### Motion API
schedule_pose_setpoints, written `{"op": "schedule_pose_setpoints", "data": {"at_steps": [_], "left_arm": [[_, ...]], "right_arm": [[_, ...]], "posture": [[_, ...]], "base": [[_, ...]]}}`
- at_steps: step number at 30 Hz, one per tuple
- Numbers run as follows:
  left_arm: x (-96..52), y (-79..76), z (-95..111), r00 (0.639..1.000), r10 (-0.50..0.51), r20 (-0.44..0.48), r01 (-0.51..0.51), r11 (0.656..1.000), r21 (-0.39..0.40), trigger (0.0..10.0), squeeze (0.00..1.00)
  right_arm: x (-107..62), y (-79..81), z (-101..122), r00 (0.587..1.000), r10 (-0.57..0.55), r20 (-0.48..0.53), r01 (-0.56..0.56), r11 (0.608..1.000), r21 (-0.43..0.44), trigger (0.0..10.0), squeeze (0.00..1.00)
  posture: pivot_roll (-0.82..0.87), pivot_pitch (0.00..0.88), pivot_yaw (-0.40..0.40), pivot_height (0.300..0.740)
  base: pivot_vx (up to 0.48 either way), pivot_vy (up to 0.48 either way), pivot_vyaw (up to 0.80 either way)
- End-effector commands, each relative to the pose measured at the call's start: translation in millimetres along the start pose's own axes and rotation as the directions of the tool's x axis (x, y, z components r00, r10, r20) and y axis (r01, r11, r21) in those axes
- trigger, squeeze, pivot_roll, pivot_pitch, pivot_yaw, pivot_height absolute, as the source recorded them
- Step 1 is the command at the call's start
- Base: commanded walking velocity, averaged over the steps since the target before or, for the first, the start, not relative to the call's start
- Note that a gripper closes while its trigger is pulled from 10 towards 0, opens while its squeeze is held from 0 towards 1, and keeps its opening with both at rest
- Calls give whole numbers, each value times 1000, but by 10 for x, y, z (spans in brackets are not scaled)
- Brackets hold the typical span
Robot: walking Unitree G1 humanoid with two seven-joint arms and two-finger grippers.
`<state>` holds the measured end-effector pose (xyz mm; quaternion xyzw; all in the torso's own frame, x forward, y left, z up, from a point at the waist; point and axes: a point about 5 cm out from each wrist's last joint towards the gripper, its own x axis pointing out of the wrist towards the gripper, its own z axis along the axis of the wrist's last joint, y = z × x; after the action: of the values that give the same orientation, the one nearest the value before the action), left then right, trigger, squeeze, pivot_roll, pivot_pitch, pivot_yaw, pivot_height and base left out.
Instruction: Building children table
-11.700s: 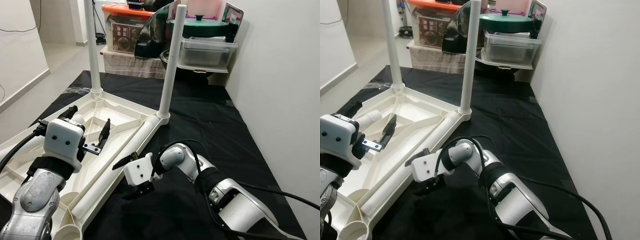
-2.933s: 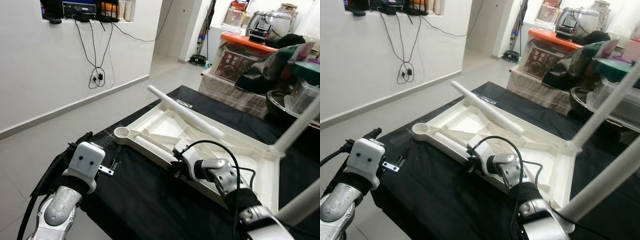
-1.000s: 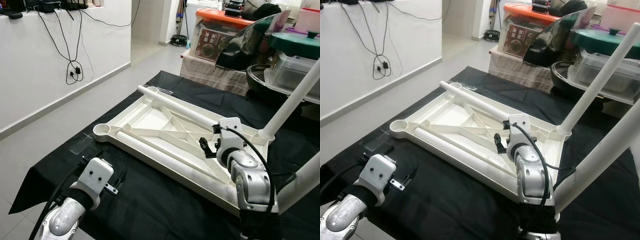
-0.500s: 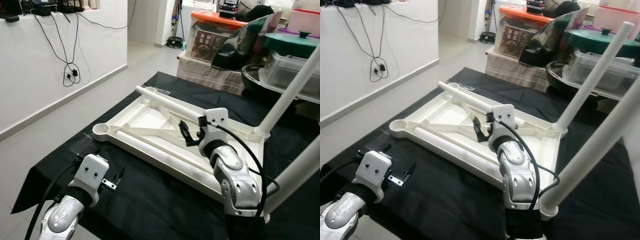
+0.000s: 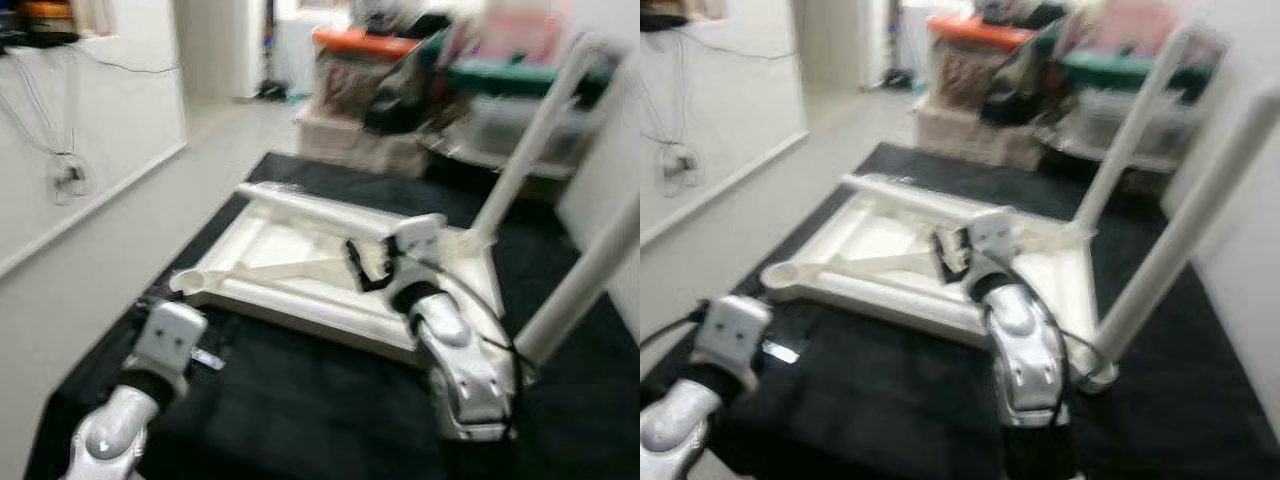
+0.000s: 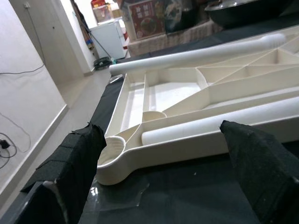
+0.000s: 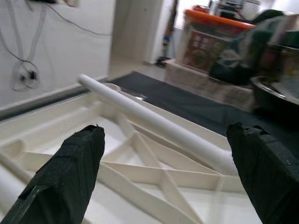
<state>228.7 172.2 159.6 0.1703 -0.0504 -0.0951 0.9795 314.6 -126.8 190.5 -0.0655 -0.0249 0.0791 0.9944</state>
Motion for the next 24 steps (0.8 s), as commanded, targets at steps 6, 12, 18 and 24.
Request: {"op": "schedule_pose_setpoints", "data": {"at_steps": [6,12,18,24], "left_arm": [[10,-16,-27,1000,3,-12,-3,1000,-9,10000,0],[11,-11,-31,1000,7,-14,-8,1000,-9,10000,0],[12,-2,-52,1000,14,-24,-15,1000,-2,10000,0],[20,12,-86,999,16,-33,-16,1000,7,10000,0]], "right_arm": [[-88,-338,-197,989,-99,-107,94,994,-54,10000,0],[-70,-516,-245,961,-187,-202,165,979,-121,10000,0],[-167,-611,-364,919,-211,-333,198,977,-74,10000,0],[-490,-697,-644,832,-125,-540,126,991,-35,10000,0]], "posture": [[7,0,-99,740],[6,0,-100,740],[-4,0,-102,740],[-40,0,-95,740]], "base": [[0,0,-589],[0,0,0],[0,0,0],[0,0,0]]}}
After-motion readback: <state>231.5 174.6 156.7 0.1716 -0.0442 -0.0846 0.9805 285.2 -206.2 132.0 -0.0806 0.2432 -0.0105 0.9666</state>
